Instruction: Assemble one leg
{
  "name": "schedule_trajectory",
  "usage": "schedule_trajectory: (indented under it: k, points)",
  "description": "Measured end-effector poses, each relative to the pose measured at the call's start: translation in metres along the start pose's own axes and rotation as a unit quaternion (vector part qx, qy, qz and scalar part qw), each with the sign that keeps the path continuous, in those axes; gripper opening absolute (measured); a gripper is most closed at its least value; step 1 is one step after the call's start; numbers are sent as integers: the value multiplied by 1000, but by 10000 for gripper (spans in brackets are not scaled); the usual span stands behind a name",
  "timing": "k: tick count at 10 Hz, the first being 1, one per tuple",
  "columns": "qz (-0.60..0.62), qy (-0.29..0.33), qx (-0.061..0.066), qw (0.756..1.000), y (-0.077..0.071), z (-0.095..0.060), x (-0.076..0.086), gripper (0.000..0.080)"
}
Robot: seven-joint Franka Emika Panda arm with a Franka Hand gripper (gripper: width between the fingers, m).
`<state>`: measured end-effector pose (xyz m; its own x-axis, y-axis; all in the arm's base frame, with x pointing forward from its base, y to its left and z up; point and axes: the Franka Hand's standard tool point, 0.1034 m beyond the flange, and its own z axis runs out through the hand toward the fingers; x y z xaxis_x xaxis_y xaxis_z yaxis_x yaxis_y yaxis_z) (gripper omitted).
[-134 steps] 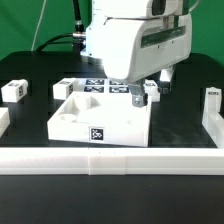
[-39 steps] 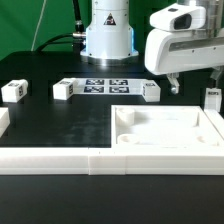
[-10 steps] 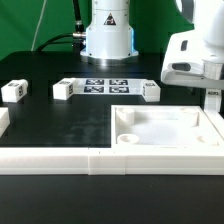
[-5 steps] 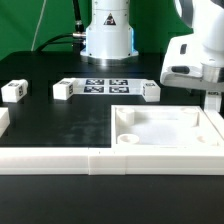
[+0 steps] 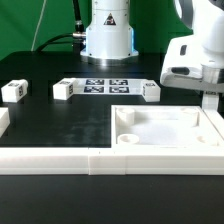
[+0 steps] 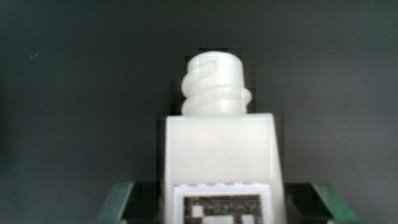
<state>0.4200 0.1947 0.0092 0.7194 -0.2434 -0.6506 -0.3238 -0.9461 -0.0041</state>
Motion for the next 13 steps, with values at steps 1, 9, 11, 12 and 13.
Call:
schedule_trajectory:
  k: [1, 9, 11, 12, 13]
  points:
    - [0, 0, 0, 1000, 0, 0, 0, 287]
    - [2, -14, -40, 999, 28, -75, -28, 288]
    - [-3, -4, -43, 999, 27, -78, -28, 288]
    - [-5, 19, -38, 999, 24, -79, -23, 288]
    - [-14, 77, -31, 996, 18, -82, -17, 288]
